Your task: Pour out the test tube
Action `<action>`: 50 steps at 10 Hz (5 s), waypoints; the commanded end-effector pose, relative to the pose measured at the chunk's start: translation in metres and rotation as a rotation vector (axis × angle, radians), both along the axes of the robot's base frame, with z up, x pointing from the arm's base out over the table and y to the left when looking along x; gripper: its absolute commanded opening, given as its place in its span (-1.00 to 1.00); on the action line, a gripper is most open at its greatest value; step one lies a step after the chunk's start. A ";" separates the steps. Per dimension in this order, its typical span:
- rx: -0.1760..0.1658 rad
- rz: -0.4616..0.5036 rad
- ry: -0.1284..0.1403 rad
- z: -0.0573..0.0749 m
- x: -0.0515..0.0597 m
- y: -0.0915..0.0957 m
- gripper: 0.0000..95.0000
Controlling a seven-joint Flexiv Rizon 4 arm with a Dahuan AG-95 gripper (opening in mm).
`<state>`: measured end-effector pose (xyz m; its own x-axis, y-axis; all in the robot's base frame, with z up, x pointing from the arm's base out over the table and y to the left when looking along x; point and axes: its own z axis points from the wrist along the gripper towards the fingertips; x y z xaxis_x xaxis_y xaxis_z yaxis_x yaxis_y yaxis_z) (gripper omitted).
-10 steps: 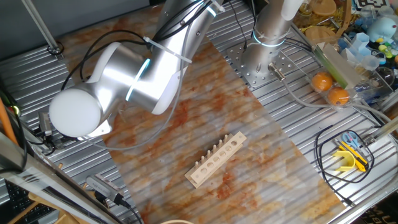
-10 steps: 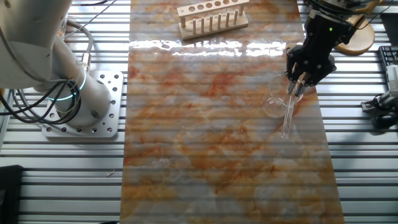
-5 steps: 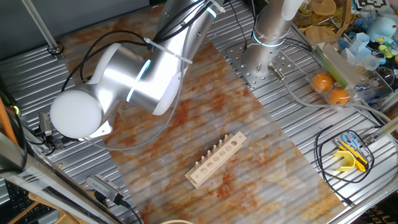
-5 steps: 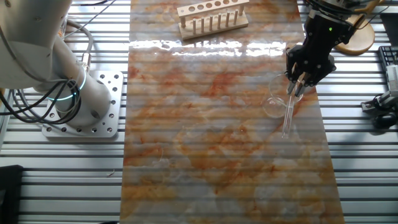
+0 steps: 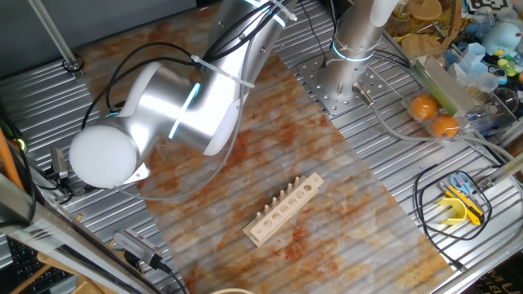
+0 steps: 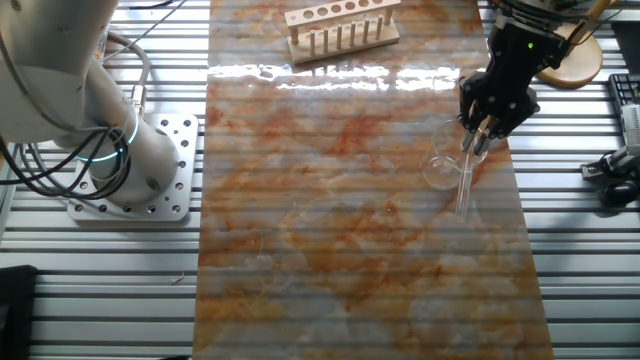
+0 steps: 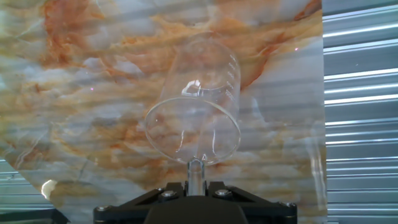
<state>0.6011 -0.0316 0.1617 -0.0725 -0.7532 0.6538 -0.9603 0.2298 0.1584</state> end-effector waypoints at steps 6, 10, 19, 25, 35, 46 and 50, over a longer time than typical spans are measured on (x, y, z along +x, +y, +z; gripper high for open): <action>-0.025 0.024 0.022 0.000 0.000 0.000 -1.00; -0.042 0.032 0.028 0.000 0.000 0.000 -1.00; -0.081 0.047 0.042 -0.001 -0.001 -0.001 -1.00; -0.110 0.068 0.059 -0.002 -0.002 -0.001 -1.00; -0.130 0.030 0.030 -0.002 -0.002 -0.002 -1.00; -0.152 0.016 0.026 -0.003 -0.003 -0.002 -1.00; -0.160 -0.005 0.011 -0.003 -0.003 -0.003 -1.00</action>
